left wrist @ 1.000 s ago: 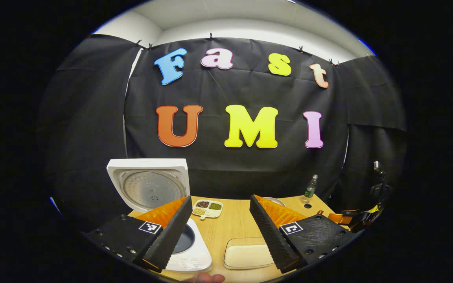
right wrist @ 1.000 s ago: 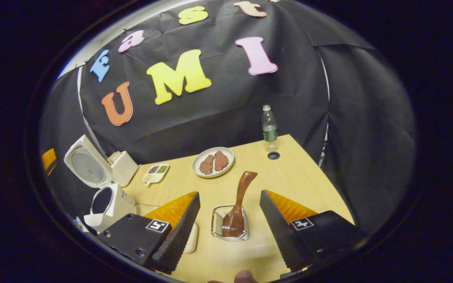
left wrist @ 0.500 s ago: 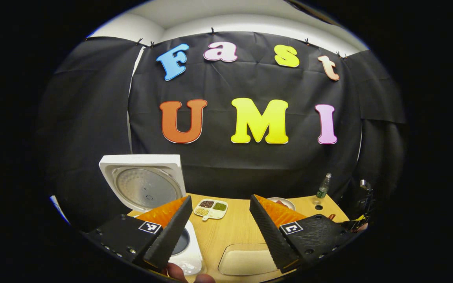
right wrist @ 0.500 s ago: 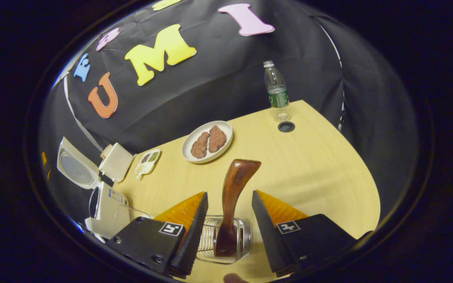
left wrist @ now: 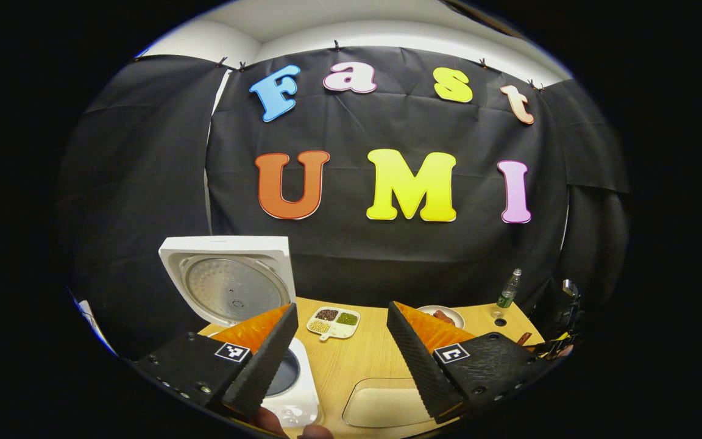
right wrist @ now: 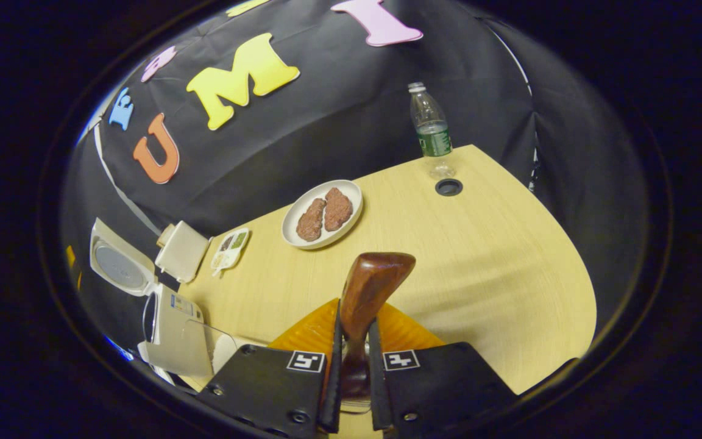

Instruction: Close the left gripper, press the button to open the rice cooker; take a wooden spoon from the chopstick holder with the right hand, scoop a spoonful of rice and pour it into the rice cooker, then put the wooden spoon back into the chopstick holder.

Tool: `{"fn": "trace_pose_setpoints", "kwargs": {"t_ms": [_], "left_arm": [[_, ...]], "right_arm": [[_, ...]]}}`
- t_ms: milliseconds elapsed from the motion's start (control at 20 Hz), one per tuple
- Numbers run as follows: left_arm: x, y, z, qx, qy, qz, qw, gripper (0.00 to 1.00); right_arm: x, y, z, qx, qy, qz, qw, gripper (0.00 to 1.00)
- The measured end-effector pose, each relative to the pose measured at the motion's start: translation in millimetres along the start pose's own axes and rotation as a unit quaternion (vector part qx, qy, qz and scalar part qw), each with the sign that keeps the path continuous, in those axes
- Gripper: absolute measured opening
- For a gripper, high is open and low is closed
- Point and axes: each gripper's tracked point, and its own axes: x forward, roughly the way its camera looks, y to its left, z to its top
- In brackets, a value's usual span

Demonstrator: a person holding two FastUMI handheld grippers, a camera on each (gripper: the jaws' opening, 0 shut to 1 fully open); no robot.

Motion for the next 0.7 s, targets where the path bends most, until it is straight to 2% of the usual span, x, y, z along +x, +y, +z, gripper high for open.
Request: {"fn": "trace_pose_setpoints", "kwargs": {"t_ms": [200,400,550,700], "left_arm": [[-21.5,16.8,4.4,-0.001,-0.011,-0.009,1.000,0.94],[-48.3,40.0,5.6,-0.010,-0.019,-0.017,1.000,0.94],[-66.1,60.4,4.0,-0.011,-0.024,-0.022,0.999,0.94],[-82.5,80.7,-4.6,-0.010,-0.022,-0.023,0.999,0.94]], "right_arm": [[-25.0,8.5,6.2,-0.005,-0.035,-0.024,0.999,0.19],[-51.4,29.3,24.8,-0.039,-0.089,-0.054,0.994,0.12],[-77.8,59.0,37.5,-0.082,-0.127,-0.065,0.986,0.12],[-102.9,110.4,34.1,-0.127,-0.149,-0.050,0.979,0.11]]}}
